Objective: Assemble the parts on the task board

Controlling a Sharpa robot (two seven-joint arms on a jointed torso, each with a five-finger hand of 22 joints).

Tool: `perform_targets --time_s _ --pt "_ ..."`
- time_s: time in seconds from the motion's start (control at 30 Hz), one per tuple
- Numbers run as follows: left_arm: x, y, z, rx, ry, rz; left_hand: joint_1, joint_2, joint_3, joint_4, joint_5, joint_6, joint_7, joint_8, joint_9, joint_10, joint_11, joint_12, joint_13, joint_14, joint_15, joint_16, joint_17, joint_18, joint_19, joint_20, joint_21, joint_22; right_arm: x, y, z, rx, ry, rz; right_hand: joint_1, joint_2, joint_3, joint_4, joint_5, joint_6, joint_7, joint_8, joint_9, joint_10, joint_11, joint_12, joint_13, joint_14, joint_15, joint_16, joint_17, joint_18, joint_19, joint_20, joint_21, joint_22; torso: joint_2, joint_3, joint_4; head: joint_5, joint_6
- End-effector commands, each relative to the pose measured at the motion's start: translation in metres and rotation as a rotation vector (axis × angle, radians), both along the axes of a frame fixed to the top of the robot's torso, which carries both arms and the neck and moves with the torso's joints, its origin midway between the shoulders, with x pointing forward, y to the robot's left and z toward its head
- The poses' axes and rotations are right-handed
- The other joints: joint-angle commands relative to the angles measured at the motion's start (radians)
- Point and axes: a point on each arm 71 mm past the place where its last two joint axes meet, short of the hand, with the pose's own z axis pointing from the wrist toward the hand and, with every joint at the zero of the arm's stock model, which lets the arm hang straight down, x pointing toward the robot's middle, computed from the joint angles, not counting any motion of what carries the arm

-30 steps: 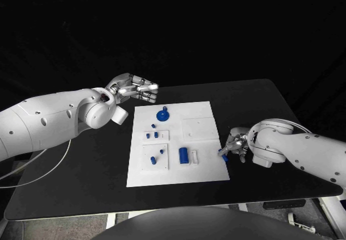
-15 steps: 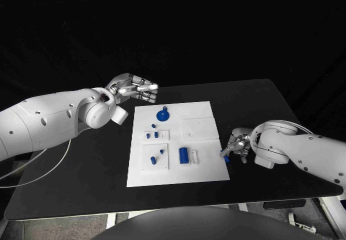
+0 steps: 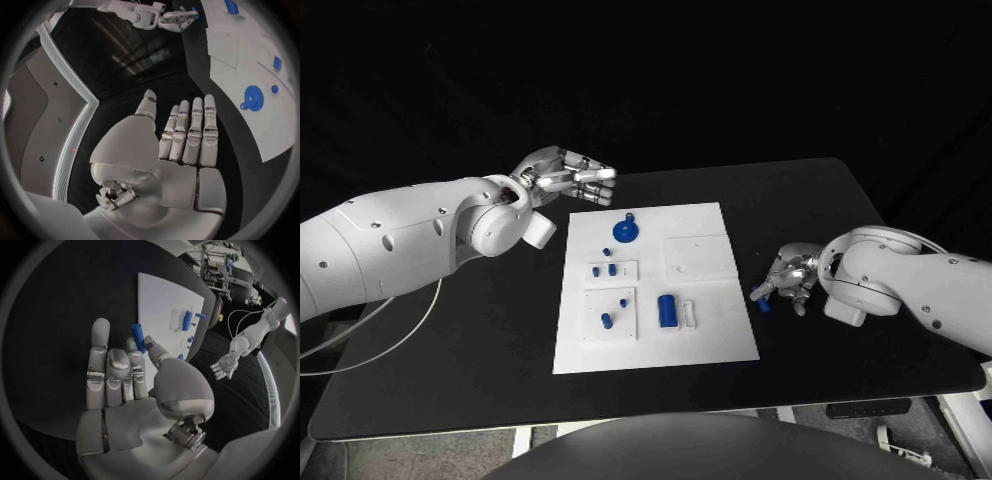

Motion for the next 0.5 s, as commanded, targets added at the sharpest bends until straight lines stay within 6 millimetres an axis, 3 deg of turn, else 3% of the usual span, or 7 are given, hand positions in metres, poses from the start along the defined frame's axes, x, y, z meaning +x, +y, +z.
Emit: perform_targets --time_s 0.03,0.2,0.5 --pt "0.0 -0.003 0.0 -0.012 0.002 -0.015 0.002 0.01 -0.002 -0.005 -0.001 0.004 0.004 0.0 0.0 0.006 0.003 -0.001 0.0 0.005 0.002 0.001 0.001 0.001 0.003 0.0 0.005 0.0 0.0 0.004 0.004 0.039 0.026 -0.003 -0.014 0.001 -0.007 0.011 -0.005 0.008 -0.001 0.003 0.001 0.001 -0.007 0.002 0.002 0.002 -0.006 0.008 0.003 -0.014 -0.002 -0.003 0.001 -0.002 0.0 -0.0002 0.0004 0.005 0.0" --pt "-0.001 -0.003 0.0 -0.012 0.003 -0.016 0.002 0.01 -0.002 -0.005 -0.001 0.004 0.004 0.0 0.0 0.006 0.003 -0.001 0.0 0.005 0.002 0.001 0.001 0.001 0.003 0.0 0.005 0.0 -0.002 0.02 0.012 0.081 0.032 0.02 -0.016 0.003 -0.022 0.022 0.006 0.011 -0.001 0.003 -0.004 0.002 -0.007 0.001 0.003 0.001 -0.006 0.009 0.004 -0.015 -0.001 -0.003 0.001 -0.003 0.001 0.0005 0.0012 0.012 0.0" --pt "-0.001 -0.004 0.0 -0.013 0.003 -0.018 0.002 0.01 -0.002 -0.005 -0.001 0.004 0.004 0.0 0.0 0.006 0.003 -0.001 0.0 0.005 0.002 0.001 0.001 0.001 0.003 0.0 0.005 0.0 -0.006 0.052 0.016 0.129 0.046 0.071 -0.014 0.007 -0.038 0.031 0.004 0.011 -0.001 0.002 -0.011 0.001 -0.007 0.0 0.004 0.001 -0.007 0.009 0.005 -0.015 -0.002 -0.004 0.001 -0.005 -0.001 -0.0018 0.0 0.017 0.0"
